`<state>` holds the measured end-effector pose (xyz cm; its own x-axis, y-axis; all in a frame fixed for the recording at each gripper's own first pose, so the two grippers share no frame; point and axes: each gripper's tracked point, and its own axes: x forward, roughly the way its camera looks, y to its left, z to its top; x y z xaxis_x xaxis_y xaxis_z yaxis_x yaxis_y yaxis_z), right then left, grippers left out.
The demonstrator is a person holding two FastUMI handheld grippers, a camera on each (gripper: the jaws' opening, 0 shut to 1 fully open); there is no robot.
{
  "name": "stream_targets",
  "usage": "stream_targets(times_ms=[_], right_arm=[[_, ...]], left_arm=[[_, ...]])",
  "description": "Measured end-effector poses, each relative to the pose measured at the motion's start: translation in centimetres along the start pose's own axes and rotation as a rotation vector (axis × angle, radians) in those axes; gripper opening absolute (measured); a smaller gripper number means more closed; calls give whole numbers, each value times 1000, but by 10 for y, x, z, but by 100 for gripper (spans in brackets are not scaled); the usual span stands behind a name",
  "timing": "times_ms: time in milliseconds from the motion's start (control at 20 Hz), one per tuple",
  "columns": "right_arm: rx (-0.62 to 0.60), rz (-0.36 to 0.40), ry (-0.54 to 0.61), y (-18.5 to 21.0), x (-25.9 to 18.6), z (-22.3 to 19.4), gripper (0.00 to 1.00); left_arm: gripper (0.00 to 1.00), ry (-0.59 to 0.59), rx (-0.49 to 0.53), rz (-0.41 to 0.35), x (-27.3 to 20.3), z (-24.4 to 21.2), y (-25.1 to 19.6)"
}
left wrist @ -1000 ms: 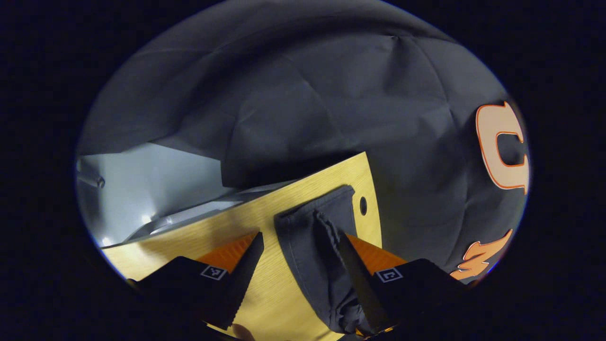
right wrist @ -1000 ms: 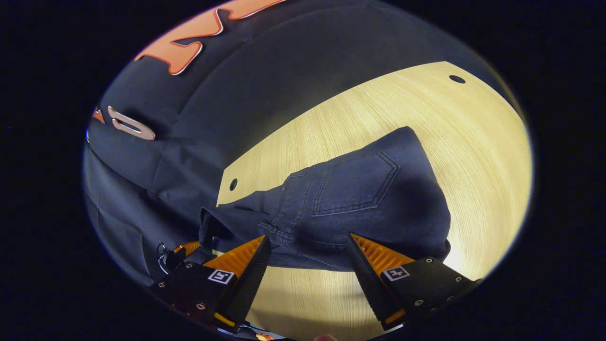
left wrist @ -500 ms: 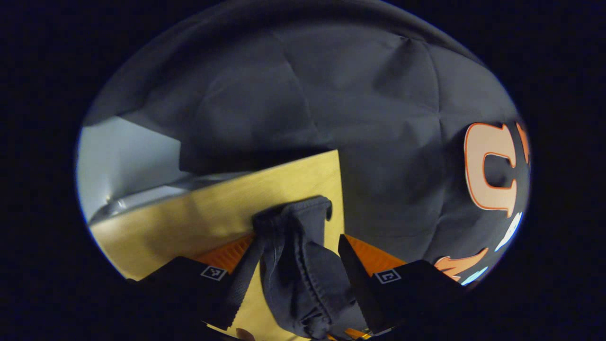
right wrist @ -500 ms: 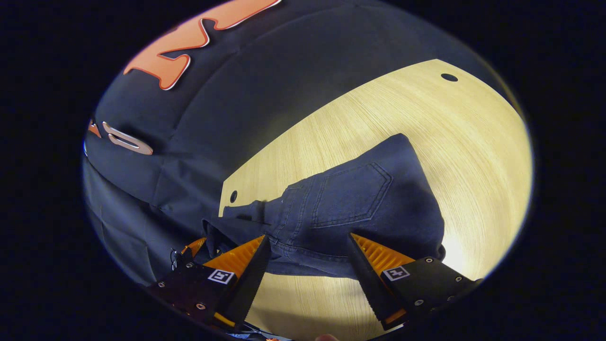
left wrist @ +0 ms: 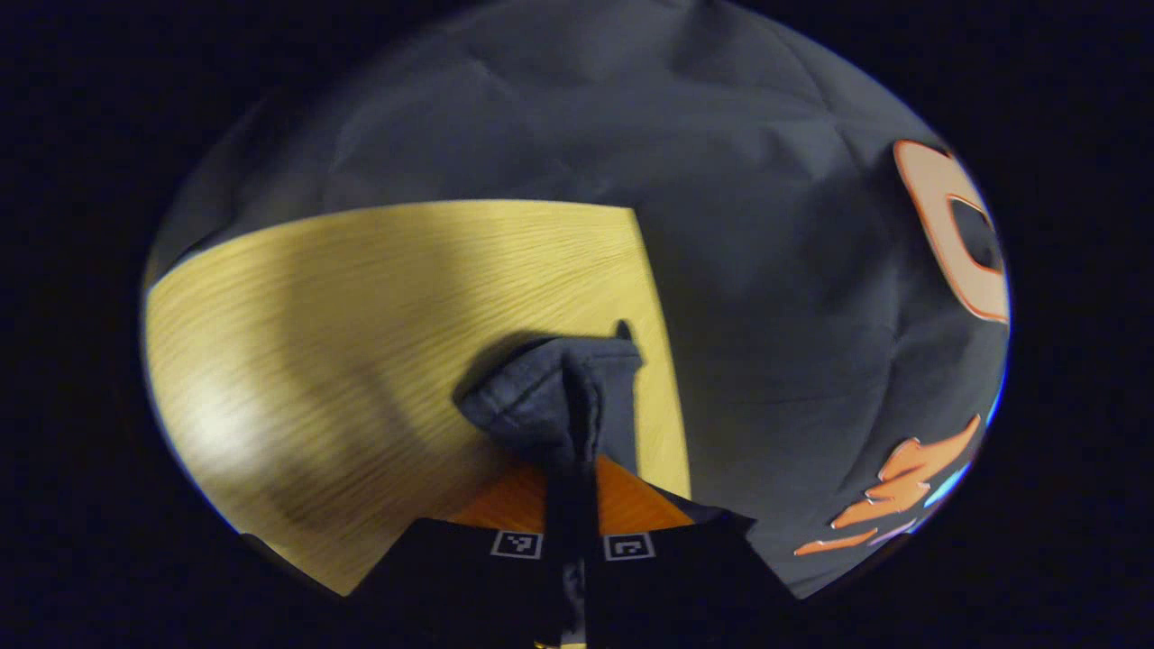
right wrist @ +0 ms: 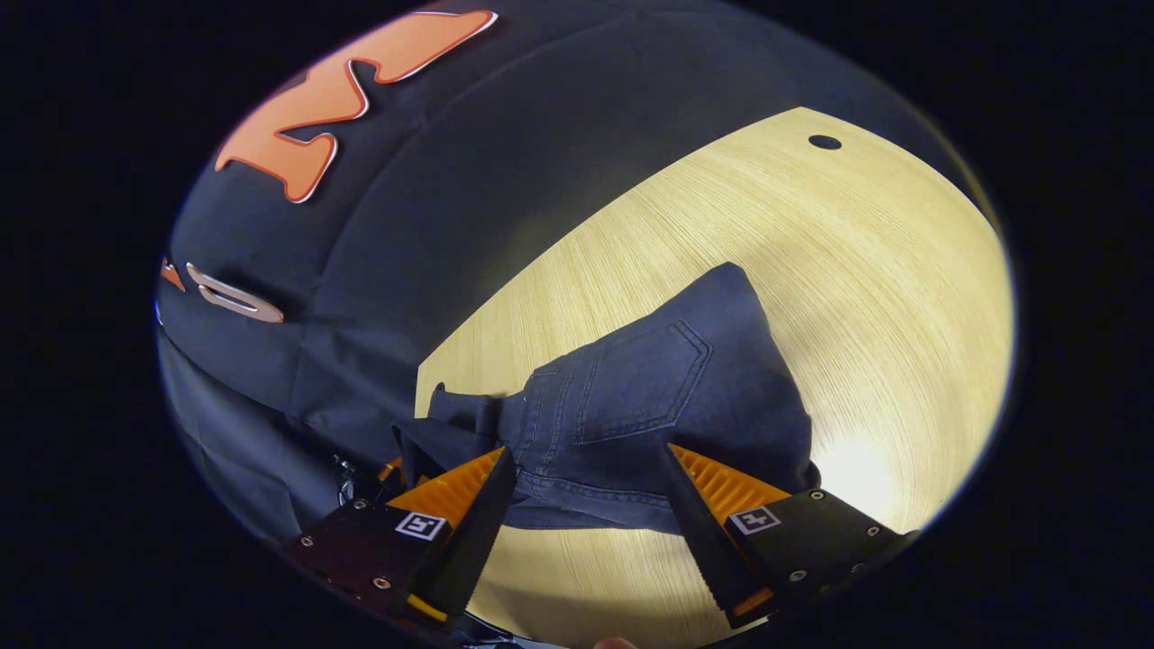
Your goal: Grasp the waist and the cuffs of the jeans and fold them to make the two legs overlap; first hold the waist and fold one-third of the jeans toward the cuffs, then hold the cuffs and fold the remaining one-third in the same direction to finish folding.
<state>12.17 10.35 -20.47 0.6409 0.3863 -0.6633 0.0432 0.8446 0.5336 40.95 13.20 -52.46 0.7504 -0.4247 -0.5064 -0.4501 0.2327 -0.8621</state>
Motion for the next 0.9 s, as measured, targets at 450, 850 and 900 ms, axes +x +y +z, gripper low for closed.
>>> stream_targets(times_ms=[450, 850, 900], right_arm=[[10, 69, -101, 9, -25, 34, 98], [13, 131, -161, -15, -71, 65, 98], [13, 132, -173, -23, -79, 72, 98]], left_arm=[[5, -159, 205, -65, -123, -10, -86], [5, -207, 485, -100, -164, -116, -205], [5, -211, 526, -92, -164, -131, -217]])
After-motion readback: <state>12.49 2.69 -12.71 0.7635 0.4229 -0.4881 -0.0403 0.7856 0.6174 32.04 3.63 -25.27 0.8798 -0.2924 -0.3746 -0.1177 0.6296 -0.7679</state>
